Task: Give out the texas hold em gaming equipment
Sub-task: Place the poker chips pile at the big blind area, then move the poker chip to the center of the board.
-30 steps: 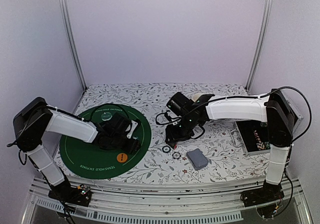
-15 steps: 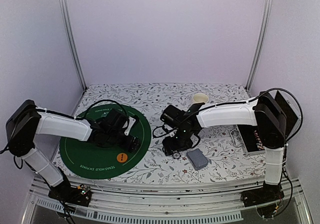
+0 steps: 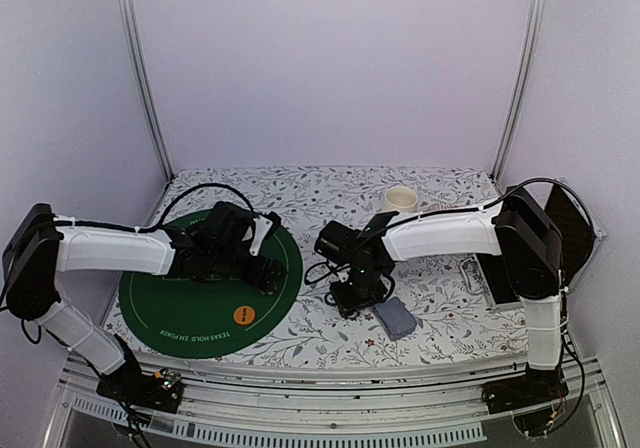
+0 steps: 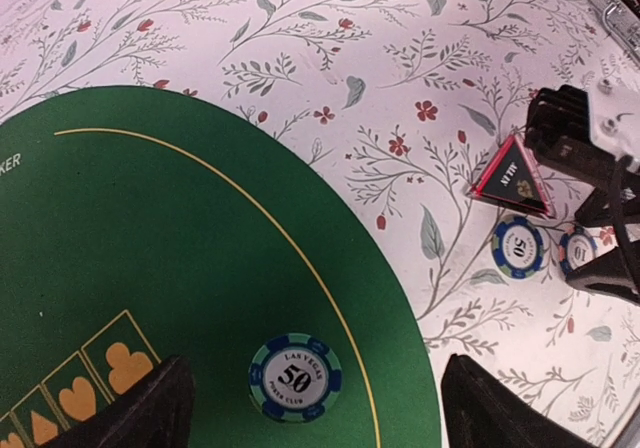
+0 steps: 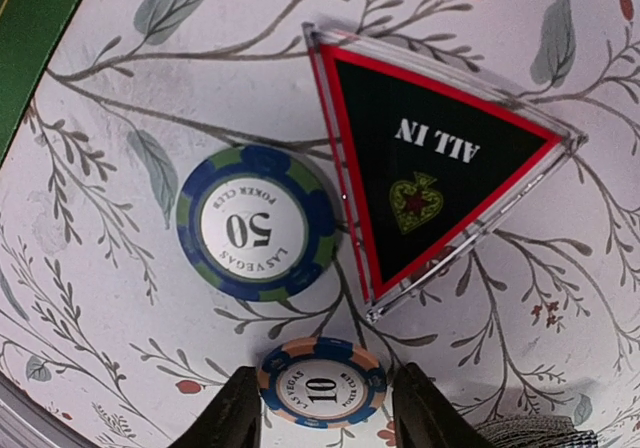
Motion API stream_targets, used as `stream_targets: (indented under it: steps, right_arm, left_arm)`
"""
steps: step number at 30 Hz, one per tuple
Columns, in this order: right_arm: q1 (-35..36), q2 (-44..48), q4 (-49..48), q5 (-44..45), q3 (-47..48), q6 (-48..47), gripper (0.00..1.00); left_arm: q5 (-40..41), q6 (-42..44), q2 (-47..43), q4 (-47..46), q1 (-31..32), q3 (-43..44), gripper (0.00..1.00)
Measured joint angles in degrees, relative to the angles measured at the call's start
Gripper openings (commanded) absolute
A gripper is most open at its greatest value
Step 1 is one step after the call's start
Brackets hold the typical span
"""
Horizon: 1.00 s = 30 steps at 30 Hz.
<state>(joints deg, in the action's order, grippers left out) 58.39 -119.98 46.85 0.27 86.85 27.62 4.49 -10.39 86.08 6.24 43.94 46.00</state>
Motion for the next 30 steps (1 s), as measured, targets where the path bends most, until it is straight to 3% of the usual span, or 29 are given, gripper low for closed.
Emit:
stream_targets:
  steps: [4, 10, 19, 30]
  right_arm:
    - [0.42, -0.09, 0.79, 0.2, 0.13, 0.0, 0.39]
    - [1.07, -0.09, -1.42, -5.38, 0.15, -0.46, 0.4]
    - [2.25, 0.72, -5.55, -11.37, 0.17, -1.6, 0.55]
    - [-3.69, 20.57, -8.41, -8.44, -6.71, -1.77, 0.6]
  left_arm:
    - [-0.52, 0.87, -0.17, 0.44, 0.46, 0.15, 0.87]
    - [-1.01, 1.99, -1.84, 0.63, 0.68, 0.26, 0.87]
    - [-1.27, 3.15, -2.82, 1.86, 0.68, 1.11, 0.88]
    - [-4.92, 1.7, -7.3, 5.11, -2.8, 4.07, 0.88]
